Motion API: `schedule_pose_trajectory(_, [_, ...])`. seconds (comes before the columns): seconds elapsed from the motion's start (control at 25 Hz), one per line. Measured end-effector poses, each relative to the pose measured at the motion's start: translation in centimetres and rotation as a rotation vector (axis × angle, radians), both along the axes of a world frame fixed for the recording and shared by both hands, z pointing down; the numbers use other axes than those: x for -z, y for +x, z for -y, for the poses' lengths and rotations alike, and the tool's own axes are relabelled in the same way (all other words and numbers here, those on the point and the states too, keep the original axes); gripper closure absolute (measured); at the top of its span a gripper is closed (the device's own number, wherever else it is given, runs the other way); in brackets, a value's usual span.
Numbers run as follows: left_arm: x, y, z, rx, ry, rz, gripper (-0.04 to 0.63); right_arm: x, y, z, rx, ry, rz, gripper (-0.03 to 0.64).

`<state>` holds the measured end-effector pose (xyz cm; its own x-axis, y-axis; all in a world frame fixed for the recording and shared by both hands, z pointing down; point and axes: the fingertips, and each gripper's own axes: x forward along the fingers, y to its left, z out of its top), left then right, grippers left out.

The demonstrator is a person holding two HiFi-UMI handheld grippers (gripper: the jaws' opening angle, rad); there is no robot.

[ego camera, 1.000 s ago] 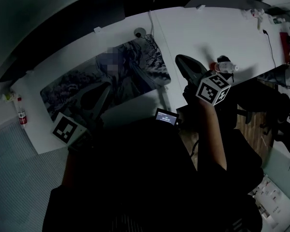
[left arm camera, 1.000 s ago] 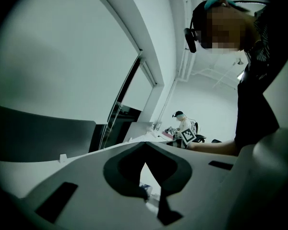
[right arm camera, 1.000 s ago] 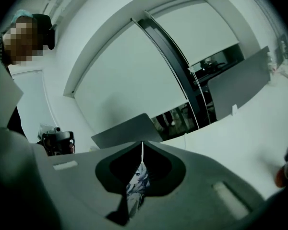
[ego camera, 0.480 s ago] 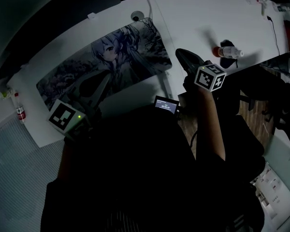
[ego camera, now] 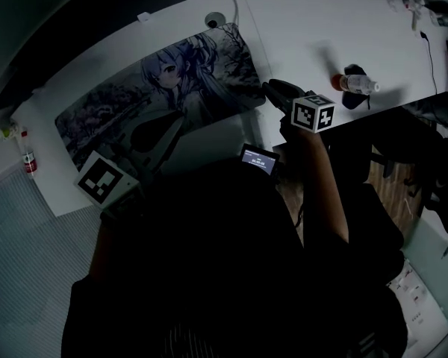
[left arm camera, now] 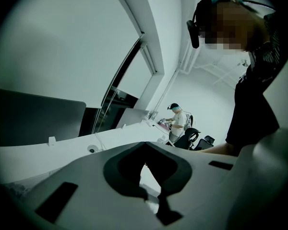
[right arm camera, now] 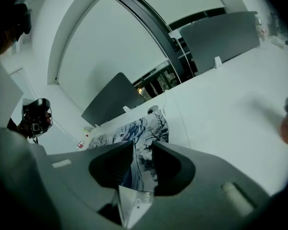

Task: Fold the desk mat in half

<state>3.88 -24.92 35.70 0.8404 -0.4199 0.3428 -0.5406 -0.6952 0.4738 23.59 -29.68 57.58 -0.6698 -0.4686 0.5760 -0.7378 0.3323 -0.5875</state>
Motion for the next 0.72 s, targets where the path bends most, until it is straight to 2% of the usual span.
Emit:
schedule_pose_trajectory(0.24, [-0.3,0.2,-0.5,0.037,0.001,0.035,0.588,-6.4,1.1,-1.6,0.02,-0.158,-0.039,0.419])
schedule_pose_trajectory(0.4, [-0.4,-0.9,-0.6,0.087,-0.002,0.057,0.588,-9.3,0.7,-2.6,0.056,-0.233,-0.069,0.41])
schedule_pose_trajectory(0.56, [-0.8,-1.3,-0.9,0.118,0.001,0.069,0.588,-10.7,0.3,-2.7,0.085,-0.24,-0.121,0.419])
schedule_pose_trajectory(0.68, [-0.9,-0.6,-1.5,0.132,-0.001,0.058,0.589,-10.9,-0.1,-2.8,0.105,-0.234,-0.114,0.478])
schedule_pose_trajectory(0.72, [-0.8,-0.5,-1.9,0.135,-0.009,0.054,0.589,-10.8,-0.2,-2.8,0.108,-0.223,-0.113,0.525])
